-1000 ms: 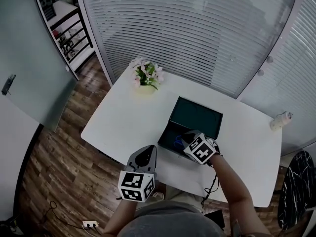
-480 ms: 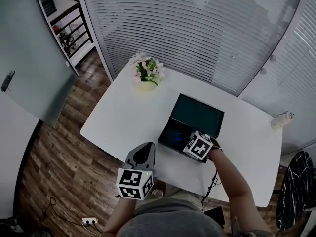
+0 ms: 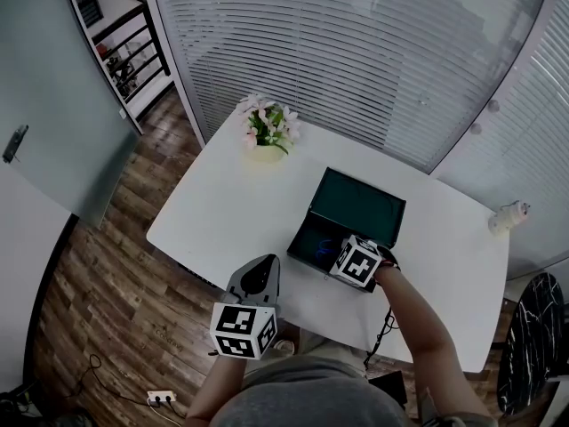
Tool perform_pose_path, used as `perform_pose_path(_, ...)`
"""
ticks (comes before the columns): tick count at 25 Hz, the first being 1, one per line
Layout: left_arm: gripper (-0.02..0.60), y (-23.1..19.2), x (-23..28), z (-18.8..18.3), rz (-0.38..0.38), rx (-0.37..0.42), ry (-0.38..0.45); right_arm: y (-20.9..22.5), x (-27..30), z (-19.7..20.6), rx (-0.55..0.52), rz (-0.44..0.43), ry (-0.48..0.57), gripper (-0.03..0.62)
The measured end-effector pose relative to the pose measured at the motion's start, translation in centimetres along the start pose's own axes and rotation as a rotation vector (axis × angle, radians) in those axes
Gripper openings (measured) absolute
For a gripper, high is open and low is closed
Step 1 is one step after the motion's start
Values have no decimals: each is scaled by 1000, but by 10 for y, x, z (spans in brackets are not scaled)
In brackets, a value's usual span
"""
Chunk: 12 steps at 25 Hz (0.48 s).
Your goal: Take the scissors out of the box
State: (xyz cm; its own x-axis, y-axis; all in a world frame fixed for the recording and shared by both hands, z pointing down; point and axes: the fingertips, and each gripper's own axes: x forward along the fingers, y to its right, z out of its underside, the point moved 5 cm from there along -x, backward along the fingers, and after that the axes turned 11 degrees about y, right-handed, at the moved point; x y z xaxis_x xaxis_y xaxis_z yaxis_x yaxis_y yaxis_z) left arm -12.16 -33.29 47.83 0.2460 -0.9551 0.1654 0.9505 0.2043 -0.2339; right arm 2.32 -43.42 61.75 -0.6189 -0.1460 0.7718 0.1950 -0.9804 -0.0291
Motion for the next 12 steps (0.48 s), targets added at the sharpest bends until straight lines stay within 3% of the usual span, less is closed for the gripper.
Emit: perform_pose_path(12,5,2,-17,-2,3,4,10,-3,-4,-3,-9,56,13,94)
